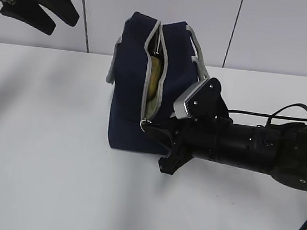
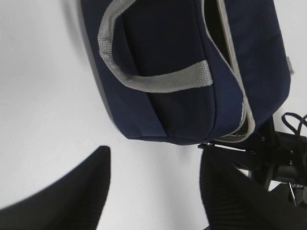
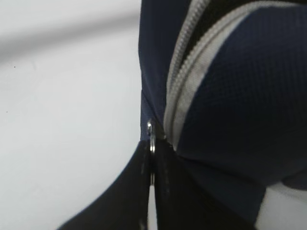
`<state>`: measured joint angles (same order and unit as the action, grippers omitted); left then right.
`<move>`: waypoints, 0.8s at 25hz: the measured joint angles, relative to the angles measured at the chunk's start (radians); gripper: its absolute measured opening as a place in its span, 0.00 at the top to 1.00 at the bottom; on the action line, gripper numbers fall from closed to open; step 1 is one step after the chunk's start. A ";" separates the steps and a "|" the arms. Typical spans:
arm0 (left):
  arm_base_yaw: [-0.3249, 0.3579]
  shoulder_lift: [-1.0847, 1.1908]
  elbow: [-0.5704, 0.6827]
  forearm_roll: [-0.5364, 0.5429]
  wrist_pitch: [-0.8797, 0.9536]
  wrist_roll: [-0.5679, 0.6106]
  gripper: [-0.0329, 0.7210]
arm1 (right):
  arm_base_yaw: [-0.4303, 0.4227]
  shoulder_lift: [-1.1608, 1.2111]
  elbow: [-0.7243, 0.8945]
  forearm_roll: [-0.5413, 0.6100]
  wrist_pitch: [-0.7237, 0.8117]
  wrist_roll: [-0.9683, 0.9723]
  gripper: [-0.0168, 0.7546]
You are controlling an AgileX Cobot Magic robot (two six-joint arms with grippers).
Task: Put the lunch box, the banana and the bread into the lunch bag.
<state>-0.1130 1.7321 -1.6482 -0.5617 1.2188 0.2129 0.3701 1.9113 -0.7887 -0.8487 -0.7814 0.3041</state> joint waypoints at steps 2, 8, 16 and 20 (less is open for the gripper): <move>0.000 0.000 0.000 0.000 0.000 0.000 0.41 | 0.000 -0.008 0.000 0.000 0.006 0.000 1.00; 0.000 0.000 0.000 0.000 0.000 0.000 0.41 | 0.000 -0.073 0.000 -0.002 0.015 0.000 1.00; 0.000 0.000 0.000 0.000 0.000 0.000 0.41 | 0.000 -0.132 0.002 -0.006 0.042 0.002 1.00; 0.000 0.000 0.000 0.000 0.000 0.000 0.41 | 0.000 -0.148 -0.024 -0.033 0.046 0.040 1.00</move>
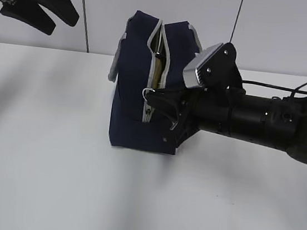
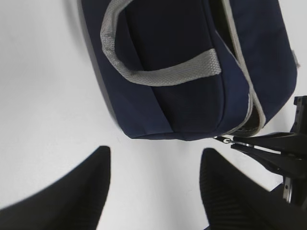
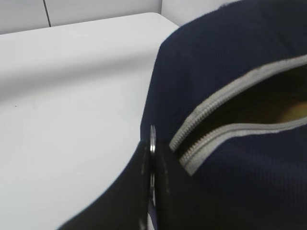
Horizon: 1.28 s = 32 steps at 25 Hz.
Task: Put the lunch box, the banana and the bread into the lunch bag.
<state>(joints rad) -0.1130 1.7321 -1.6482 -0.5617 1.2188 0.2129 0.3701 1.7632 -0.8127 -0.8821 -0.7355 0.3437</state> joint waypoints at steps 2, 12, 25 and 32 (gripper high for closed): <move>0.000 0.000 0.000 0.000 0.000 0.000 0.41 | 0.000 -0.007 -0.023 -0.057 0.002 0.061 1.00; 0.000 0.000 0.000 0.013 0.000 0.009 0.41 | -0.007 -0.015 -0.222 -0.462 0.039 0.468 1.00; 0.000 0.000 0.000 -0.033 0.001 0.068 0.41 | -0.071 -0.019 -0.458 -0.792 -0.012 0.812 1.00; -0.004 0.000 0.000 -0.053 0.001 0.118 0.41 | -0.072 0.019 -0.529 -0.835 -0.030 0.877 1.00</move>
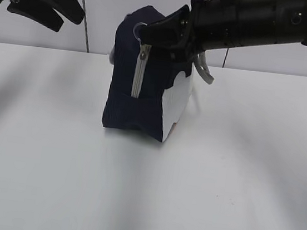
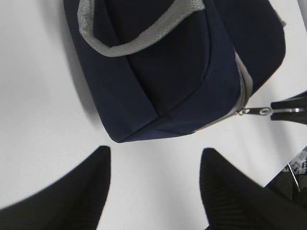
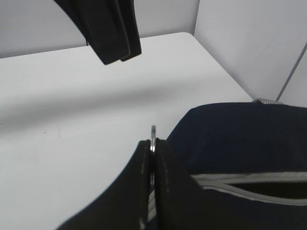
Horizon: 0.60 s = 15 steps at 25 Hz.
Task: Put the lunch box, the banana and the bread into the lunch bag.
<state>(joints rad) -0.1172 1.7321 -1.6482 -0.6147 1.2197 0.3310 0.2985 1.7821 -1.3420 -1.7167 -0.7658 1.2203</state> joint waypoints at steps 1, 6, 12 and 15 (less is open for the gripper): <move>0.000 0.000 0.000 -0.004 0.000 0.007 0.41 | 0.000 0.000 -0.010 -0.003 -0.004 0.007 1.00; -0.001 0.000 0.000 -0.028 -0.001 0.053 0.45 | 0.000 0.002 -0.046 -0.006 0.029 0.027 1.00; -0.001 0.013 -0.001 -0.051 -0.008 0.083 0.46 | 0.000 0.004 -0.057 -0.004 0.063 0.027 1.00; -0.001 0.050 -0.001 -0.074 -0.008 0.107 0.46 | 0.000 0.004 -0.073 -0.004 0.079 0.027 1.00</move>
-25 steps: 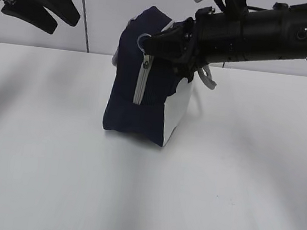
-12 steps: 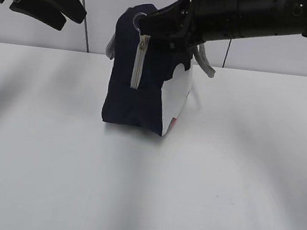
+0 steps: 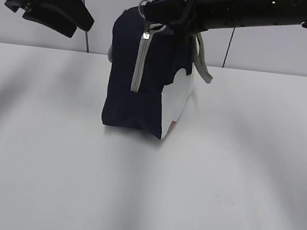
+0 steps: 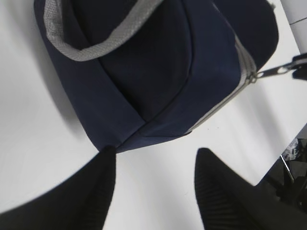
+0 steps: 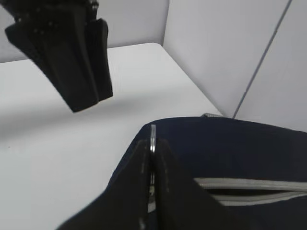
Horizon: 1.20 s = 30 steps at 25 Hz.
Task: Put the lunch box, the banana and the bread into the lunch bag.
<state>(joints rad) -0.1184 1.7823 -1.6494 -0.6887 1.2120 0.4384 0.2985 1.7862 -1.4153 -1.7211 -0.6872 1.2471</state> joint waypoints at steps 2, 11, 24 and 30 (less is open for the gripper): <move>0.000 0.023 0.000 -0.025 0.000 0.025 0.46 | 0.000 0.001 -0.014 0.000 0.025 0.000 1.00; 0.000 0.068 0.000 -0.189 -0.005 0.240 0.46 | 0.000 0.032 -0.058 0.019 0.048 0.018 1.00; -0.064 0.154 -0.001 -0.244 -0.089 0.322 0.49 | 0.000 0.040 -0.058 0.034 0.030 0.030 1.00; -0.072 0.154 -0.001 -0.218 -0.110 0.325 0.59 | 0.000 0.040 -0.058 0.043 0.028 0.032 1.00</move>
<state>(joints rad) -0.1906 1.9359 -1.6506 -0.9066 1.1017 0.7630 0.2985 1.8264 -1.4732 -1.6779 -0.6591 1.2791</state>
